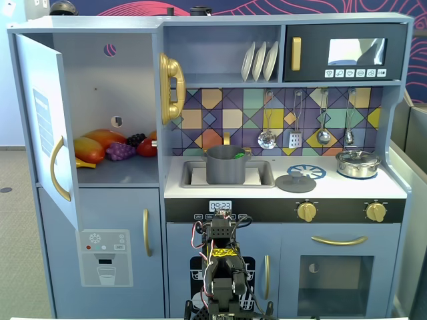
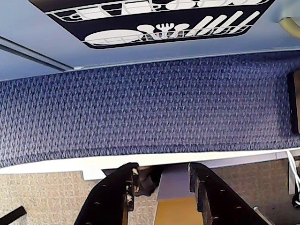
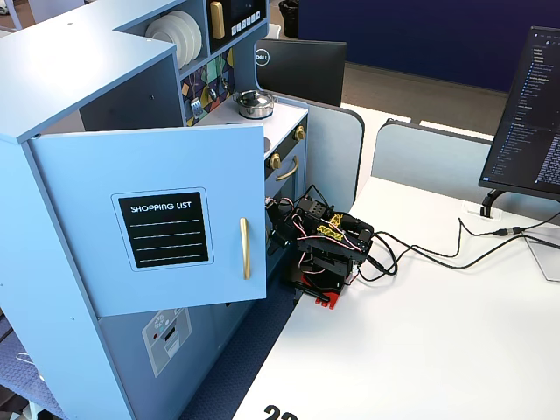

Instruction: Pick up the green pineapple from the left cabinet and place it in the gray recipient

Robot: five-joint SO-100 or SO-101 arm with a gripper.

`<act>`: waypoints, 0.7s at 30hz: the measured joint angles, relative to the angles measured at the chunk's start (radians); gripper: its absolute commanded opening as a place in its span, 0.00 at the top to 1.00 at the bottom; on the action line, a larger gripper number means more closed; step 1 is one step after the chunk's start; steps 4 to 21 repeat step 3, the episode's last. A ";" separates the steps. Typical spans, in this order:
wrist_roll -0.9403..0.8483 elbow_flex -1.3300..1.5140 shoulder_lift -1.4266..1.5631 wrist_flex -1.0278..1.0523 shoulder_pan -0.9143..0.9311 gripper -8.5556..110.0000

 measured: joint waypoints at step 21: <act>0.000 0.000 0.000 0.000 0.000 0.89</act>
